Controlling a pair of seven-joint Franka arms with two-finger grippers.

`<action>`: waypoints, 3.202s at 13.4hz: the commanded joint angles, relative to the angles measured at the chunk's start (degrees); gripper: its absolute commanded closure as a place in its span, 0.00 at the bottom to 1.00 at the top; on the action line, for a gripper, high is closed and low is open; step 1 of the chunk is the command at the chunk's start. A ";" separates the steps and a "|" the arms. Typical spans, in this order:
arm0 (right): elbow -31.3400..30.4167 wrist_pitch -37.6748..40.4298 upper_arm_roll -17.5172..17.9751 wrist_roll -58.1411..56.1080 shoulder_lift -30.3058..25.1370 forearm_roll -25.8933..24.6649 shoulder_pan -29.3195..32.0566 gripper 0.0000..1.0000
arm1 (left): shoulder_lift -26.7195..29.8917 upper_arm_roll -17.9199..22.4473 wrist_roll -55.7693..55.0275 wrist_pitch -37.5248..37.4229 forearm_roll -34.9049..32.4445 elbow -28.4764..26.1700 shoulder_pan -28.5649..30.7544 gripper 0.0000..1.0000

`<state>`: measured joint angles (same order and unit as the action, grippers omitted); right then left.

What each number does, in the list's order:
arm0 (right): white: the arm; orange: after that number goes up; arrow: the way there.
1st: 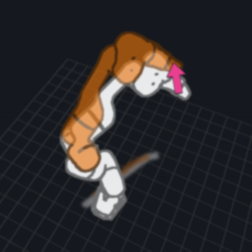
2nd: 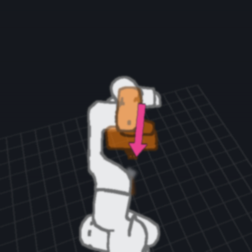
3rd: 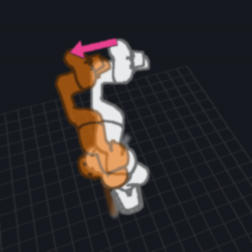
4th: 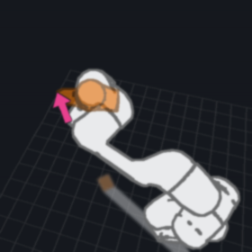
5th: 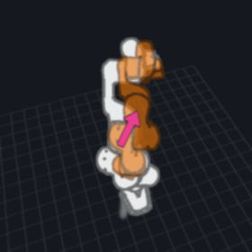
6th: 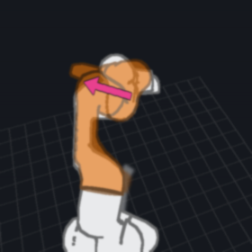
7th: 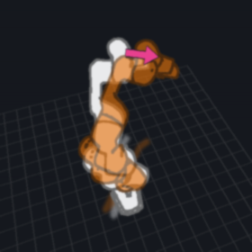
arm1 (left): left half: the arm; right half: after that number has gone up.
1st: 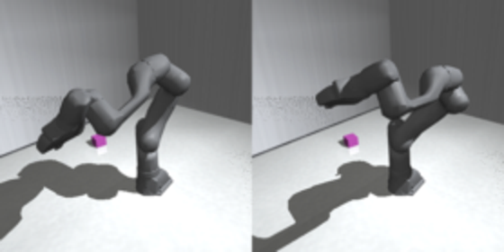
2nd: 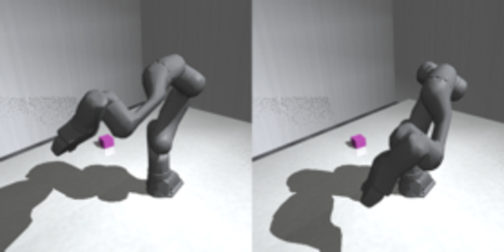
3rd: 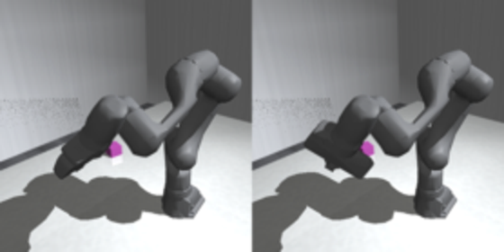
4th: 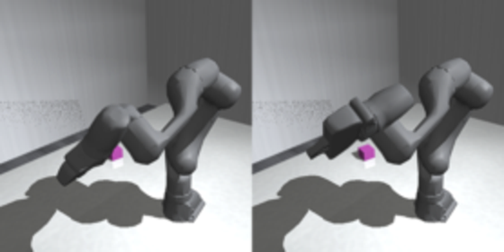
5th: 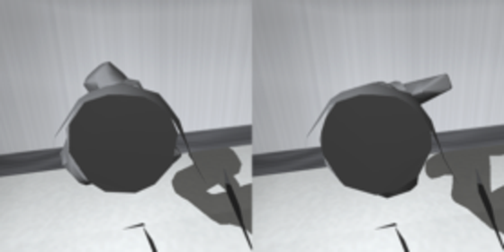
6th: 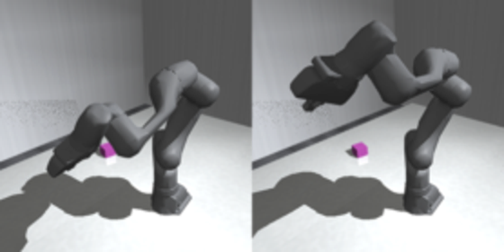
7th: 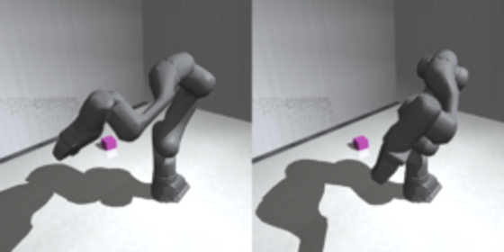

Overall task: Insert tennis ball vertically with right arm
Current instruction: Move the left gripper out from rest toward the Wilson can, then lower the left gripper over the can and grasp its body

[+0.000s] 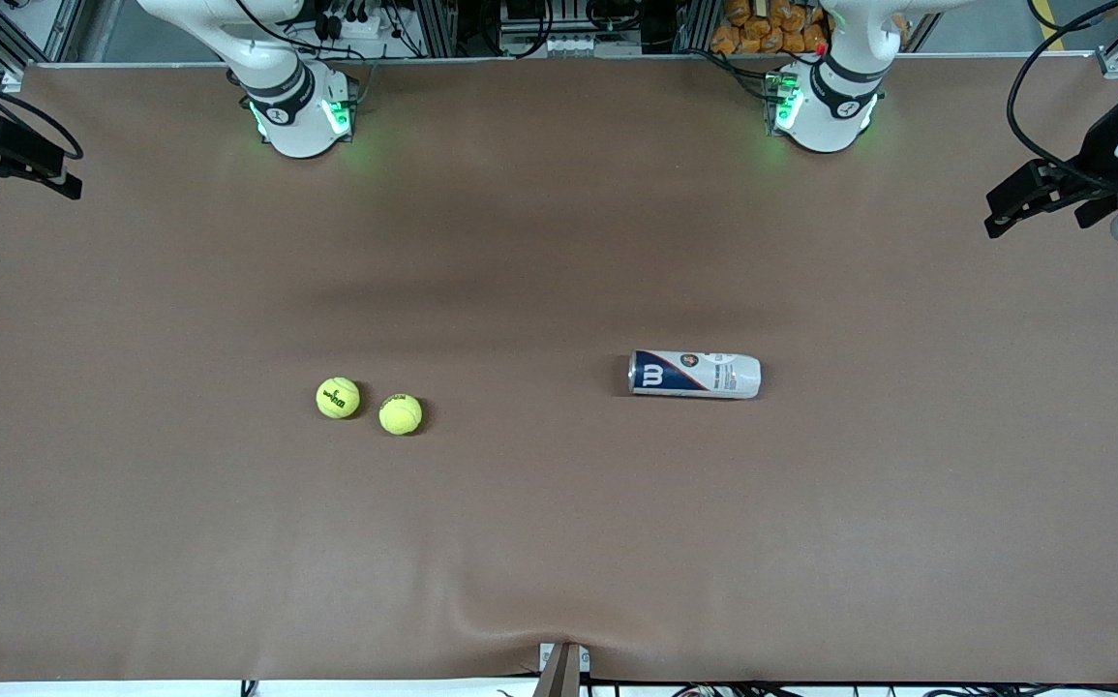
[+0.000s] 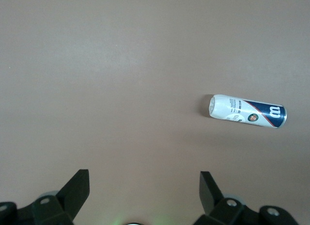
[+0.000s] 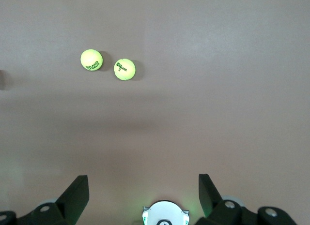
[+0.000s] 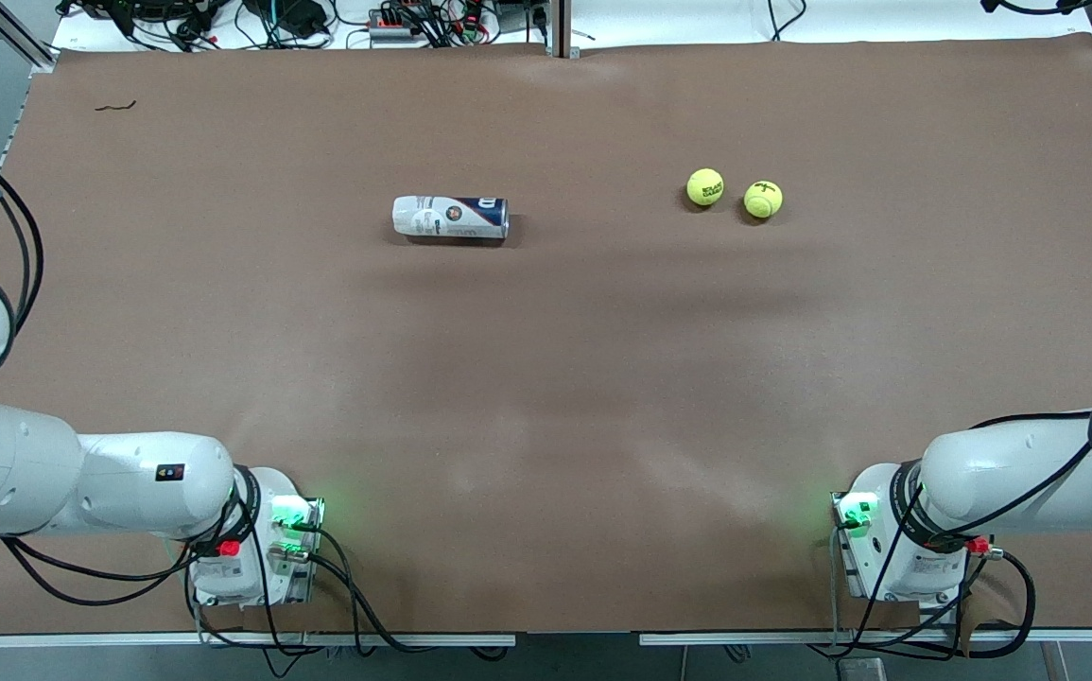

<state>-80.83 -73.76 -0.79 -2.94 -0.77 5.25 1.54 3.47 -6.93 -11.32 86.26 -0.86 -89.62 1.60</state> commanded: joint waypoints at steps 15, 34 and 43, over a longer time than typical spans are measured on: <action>-0.82 0.19 0.70 -0.66 -1.08 0.55 1.27 0.00 | -2.76 -1.24 -0.02 -2.06 -0.37 3.14 -0.72 0.00; -0.90 0.37 0.70 -0.66 -1.08 0.55 1.00 0.00 | -6.45 -3.09 1.04 0.04 -3.98 2.70 -3.52 0.00; -0.90 0.37 0.70 -0.66 -1.08 0.55 1.00 0.00 | -12.51 -3.53 0.86 0.57 -4.33 1.73 -11.16 0.00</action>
<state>-80.84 -73.50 -0.71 -2.94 -0.77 5.26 1.60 -7.19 -10.45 -10.83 86.79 -3.72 -88.56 -7.86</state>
